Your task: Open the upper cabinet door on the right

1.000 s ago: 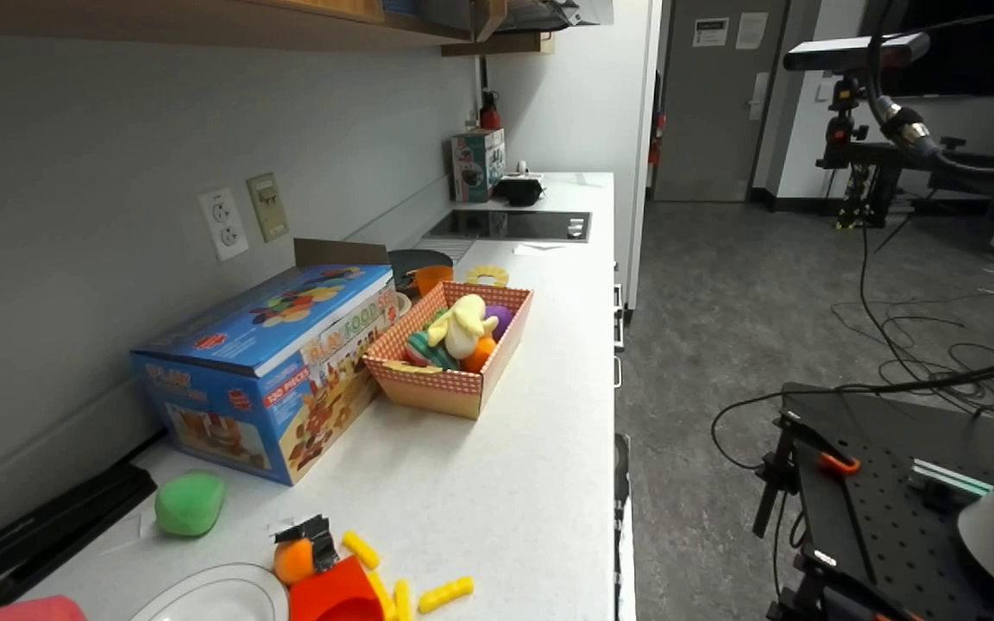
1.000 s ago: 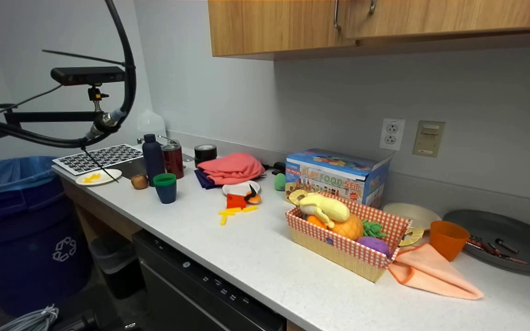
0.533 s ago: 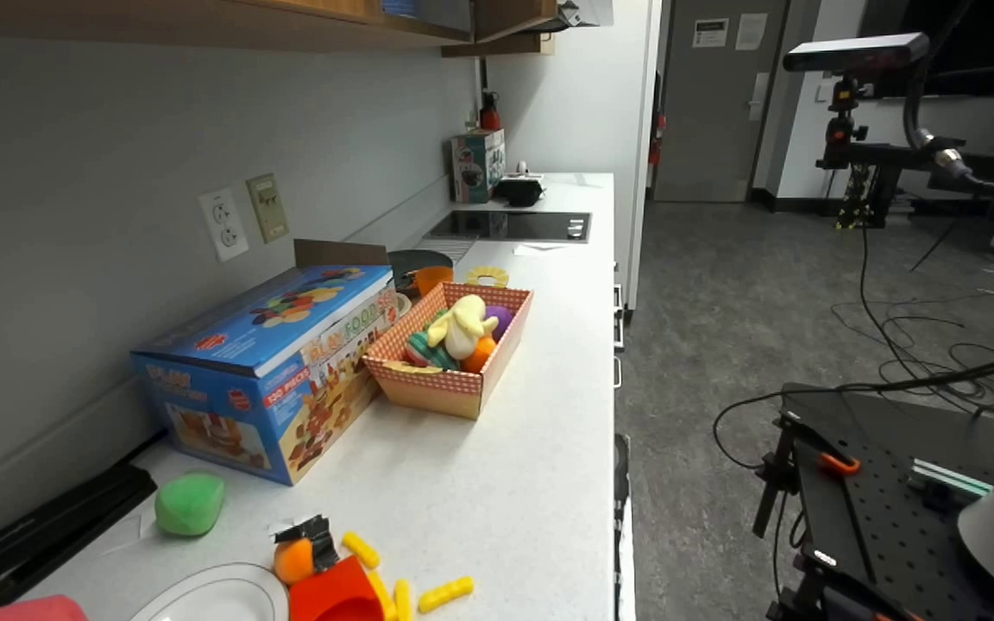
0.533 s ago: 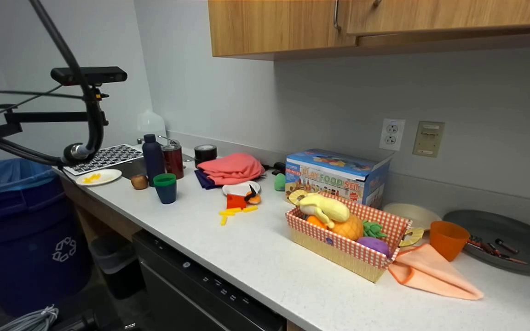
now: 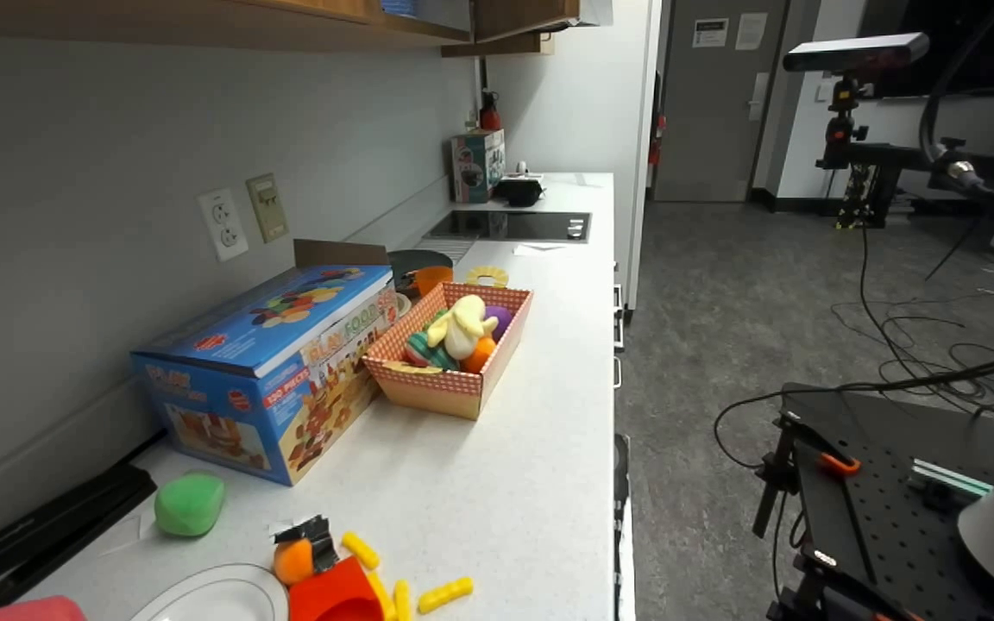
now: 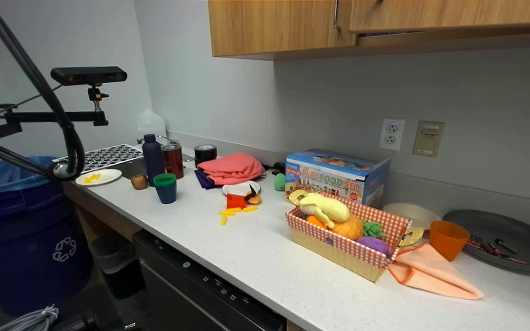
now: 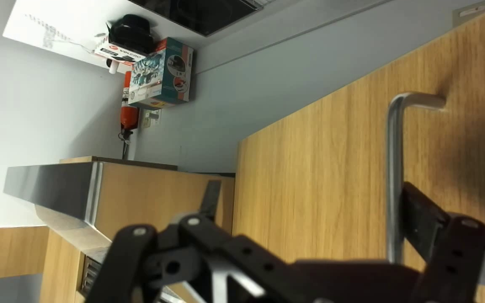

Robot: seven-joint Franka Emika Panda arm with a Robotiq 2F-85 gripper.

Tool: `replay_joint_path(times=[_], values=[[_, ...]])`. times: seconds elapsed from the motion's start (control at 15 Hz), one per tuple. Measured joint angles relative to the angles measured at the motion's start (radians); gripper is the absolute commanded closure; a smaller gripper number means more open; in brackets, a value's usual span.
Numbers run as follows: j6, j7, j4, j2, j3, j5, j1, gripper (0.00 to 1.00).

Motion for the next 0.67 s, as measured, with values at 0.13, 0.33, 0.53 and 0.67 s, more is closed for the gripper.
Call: replay_joint_path(times=[0.13,0.33,0.53,0.67], values=[[0.01,-0.015,-0.002,0.004,0.01,0.026,-0.001,0.0],[-0.012,-0.165,-0.002,0.007,-0.037,0.115,0.047,0.0],[-0.038,-0.35,0.0,-0.002,-0.118,0.216,0.108,0.0],[-0.04,-0.452,-0.004,-0.012,-0.136,0.289,0.106,0.0]])
